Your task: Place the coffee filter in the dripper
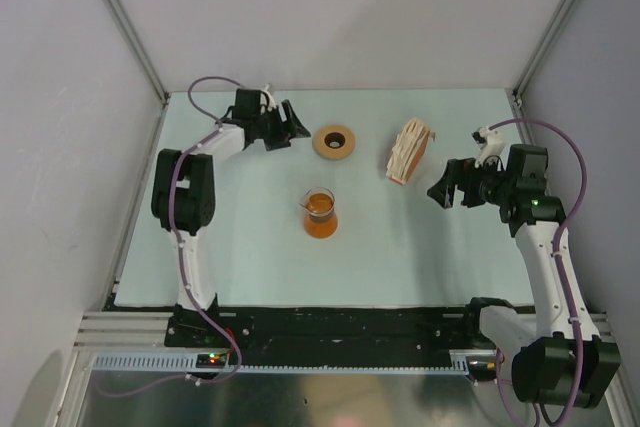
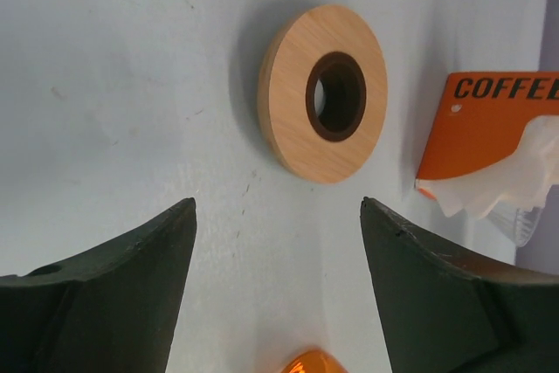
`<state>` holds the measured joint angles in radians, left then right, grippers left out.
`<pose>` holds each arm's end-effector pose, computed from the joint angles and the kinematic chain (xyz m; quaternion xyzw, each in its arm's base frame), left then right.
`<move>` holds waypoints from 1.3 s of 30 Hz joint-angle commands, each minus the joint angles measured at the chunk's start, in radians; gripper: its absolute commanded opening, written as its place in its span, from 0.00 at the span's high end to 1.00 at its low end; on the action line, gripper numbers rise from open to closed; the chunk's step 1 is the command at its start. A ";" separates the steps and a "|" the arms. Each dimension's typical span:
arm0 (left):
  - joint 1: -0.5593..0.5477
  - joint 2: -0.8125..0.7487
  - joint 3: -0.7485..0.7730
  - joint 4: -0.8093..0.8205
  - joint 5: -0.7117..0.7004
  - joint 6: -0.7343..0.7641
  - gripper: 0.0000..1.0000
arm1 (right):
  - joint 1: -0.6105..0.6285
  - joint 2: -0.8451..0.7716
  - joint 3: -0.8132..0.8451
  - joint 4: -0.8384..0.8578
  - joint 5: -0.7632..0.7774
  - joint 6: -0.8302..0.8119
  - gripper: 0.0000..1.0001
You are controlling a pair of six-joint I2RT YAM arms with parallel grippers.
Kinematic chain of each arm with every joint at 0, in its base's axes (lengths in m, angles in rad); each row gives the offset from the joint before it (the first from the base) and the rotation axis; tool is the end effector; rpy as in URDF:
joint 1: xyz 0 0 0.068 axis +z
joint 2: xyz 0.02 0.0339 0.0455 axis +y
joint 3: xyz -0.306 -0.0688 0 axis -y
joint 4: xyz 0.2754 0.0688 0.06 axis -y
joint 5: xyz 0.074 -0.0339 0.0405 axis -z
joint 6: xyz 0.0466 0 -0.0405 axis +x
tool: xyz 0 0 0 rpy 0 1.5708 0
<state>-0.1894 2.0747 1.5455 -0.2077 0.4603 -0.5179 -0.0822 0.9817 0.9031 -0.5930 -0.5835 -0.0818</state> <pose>0.5083 -0.1185 0.2164 -0.0544 0.8933 -0.3322 0.2977 0.2190 0.0077 0.3359 -0.1248 0.8626 0.2241 0.4361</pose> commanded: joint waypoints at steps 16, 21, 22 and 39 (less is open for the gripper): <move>-0.037 0.292 0.131 0.336 0.169 -0.387 0.29 | -0.011 0.033 -0.004 0.025 0.006 -0.010 0.00; -0.045 0.324 0.147 0.398 0.185 -0.436 0.44 | -0.012 0.040 -0.004 0.024 0.008 -0.011 0.00; -0.044 0.322 0.141 0.409 0.185 -0.440 0.46 | -0.013 0.040 -0.004 0.023 0.008 -0.010 0.00; 0.034 -0.075 -0.181 0.635 0.273 -0.570 1.00 | -0.023 0.021 -0.004 0.014 -0.021 -0.004 0.00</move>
<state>-0.1963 2.2154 1.4170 0.3313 0.6678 -1.0481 -0.0948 1.0210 0.8970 -0.5934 -0.5846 -0.0822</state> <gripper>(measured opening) 0.103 0.996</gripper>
